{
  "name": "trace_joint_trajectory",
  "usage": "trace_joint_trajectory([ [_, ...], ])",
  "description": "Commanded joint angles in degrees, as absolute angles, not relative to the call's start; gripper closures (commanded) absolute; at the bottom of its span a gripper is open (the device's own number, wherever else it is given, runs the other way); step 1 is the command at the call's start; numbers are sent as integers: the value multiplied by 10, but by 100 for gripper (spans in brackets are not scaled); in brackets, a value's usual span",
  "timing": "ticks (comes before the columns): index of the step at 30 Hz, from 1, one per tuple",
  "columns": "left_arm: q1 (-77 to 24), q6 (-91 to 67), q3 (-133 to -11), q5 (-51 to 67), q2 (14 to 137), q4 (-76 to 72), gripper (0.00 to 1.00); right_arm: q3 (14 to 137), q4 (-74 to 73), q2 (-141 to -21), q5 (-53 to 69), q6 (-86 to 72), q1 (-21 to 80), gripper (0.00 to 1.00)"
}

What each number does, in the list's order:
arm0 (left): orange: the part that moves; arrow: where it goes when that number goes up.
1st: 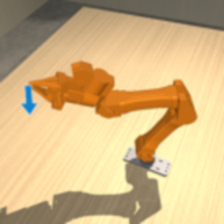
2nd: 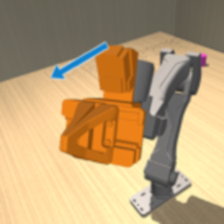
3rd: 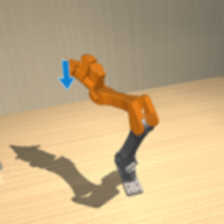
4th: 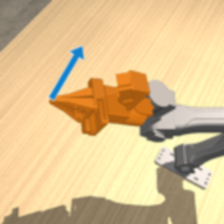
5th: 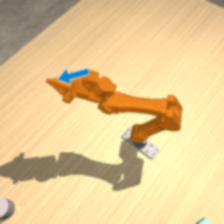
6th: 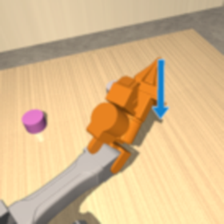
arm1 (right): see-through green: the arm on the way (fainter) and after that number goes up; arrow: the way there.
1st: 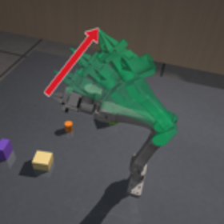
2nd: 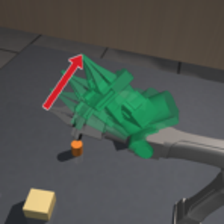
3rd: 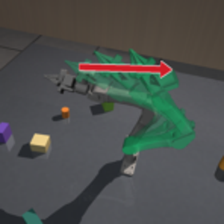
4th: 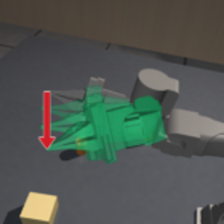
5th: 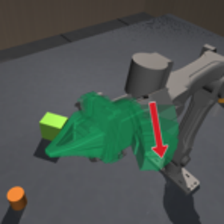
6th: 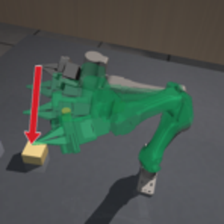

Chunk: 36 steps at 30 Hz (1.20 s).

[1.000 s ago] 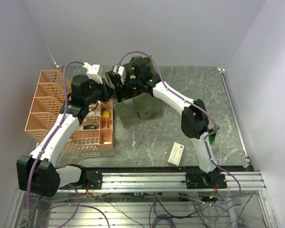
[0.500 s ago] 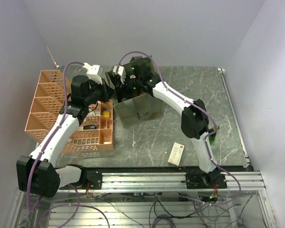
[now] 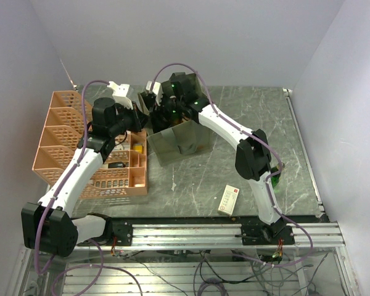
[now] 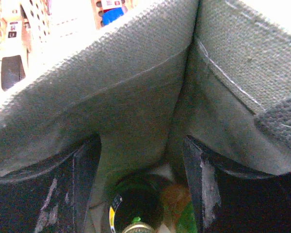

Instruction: Place the beverage into the canvas bag

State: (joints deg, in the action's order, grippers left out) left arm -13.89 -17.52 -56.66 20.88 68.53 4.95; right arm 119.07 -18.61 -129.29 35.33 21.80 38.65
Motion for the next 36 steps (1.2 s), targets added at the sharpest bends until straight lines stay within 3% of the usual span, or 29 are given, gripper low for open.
trace_joint_trajectory([
  [1, -128, -183, -566, 219, 676, 39, 93, 1213, -186, -1253, 356, 218, 388, 30],
  [17, -128, -200, -582, 235, 690, 49, 93, 1172, -204, -1129, 320, 227, 362, 24],
  [31, -128, -188, -596, 242, 708, 48, 93, 1050, -224, -949, 335, 216, 245, 21],
  [36, -129, -183, -603, 250, 715, 57, 93, 1000, -269, -880, 270, 218, 194, 21],
])
